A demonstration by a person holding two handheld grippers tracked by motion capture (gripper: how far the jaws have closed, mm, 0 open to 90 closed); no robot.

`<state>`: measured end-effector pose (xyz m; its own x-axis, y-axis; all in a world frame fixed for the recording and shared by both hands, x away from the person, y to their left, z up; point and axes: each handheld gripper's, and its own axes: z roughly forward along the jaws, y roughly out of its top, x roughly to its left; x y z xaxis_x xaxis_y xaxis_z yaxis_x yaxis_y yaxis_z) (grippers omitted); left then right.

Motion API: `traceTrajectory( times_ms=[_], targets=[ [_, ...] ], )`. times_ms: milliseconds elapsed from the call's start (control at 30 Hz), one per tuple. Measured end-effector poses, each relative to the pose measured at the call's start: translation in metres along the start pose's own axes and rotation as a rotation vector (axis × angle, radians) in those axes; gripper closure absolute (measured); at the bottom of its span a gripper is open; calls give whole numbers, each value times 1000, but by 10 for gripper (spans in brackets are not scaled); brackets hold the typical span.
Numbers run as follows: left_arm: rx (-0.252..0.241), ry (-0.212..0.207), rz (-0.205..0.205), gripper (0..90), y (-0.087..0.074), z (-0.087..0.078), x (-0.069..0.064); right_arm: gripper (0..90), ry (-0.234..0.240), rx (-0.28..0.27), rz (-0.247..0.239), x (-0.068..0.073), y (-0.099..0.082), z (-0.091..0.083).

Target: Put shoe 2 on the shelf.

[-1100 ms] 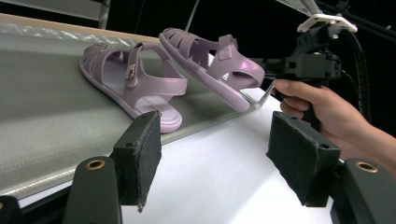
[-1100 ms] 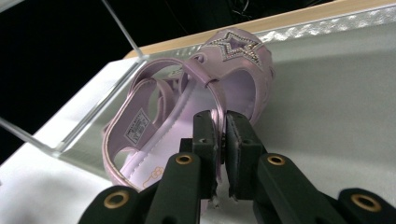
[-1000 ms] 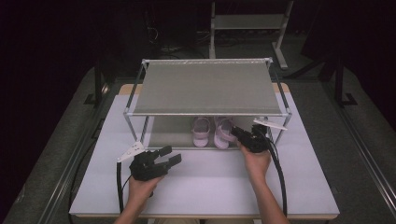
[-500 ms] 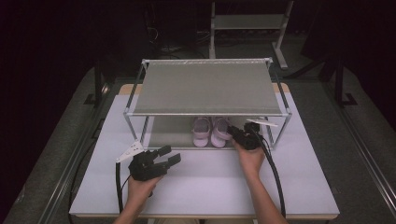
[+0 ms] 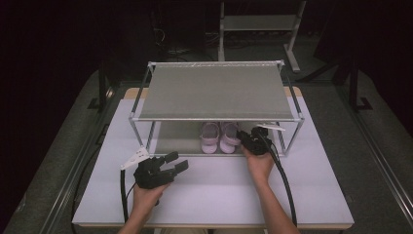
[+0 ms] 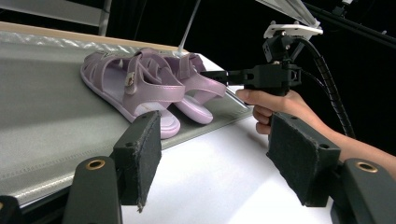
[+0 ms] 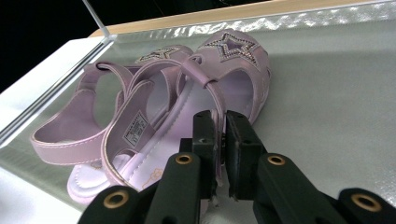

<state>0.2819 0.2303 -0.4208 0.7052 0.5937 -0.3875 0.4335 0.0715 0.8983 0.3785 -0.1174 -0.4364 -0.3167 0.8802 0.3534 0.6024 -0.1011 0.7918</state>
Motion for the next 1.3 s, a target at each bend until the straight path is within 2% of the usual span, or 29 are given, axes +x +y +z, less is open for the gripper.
traceTrajectory(
  times_ms=[133,267,567,667,700,767,800,867,1033,1067,1300],
  targets=[
    [-1,-1,2,345,0,0,0,823,-17,-3,-32,1,0,3],
    [-2,-3,-2,345,0,0,0,813,-17,8,-34,3,-1,4],
    [0,-6,0,345,0,0,-1,736,34,-44,-21,6,1,-1],
    [6,-8,2,345,-1,1,-2,735,44,-38,6,5,1,-6],
    [6,-9,2,345,-1,1,-2,733,63,-53,1,4,1,-6],
    [7,-9,4,345,-1,2,-3,730,73,-41,41,6,1,-10],
    [9,-9,5,345,-2,2,-3,728,72,-58,23,4,1,-10],
    [10,-8,4,345,-2,2,-4,724,81,-64,21,1,-2,-14],
    [17,-10,6,345,-3,3,-4,709,101,-88,46,-2,-6,-22],
    [18,-10,5,345,-3,3,-4,702,111,-78,58,-3,-7,-25],
    [18,-10,7,345,-3,3,-4,695,113,-78,62,-8,-8,-31]
  ],
)
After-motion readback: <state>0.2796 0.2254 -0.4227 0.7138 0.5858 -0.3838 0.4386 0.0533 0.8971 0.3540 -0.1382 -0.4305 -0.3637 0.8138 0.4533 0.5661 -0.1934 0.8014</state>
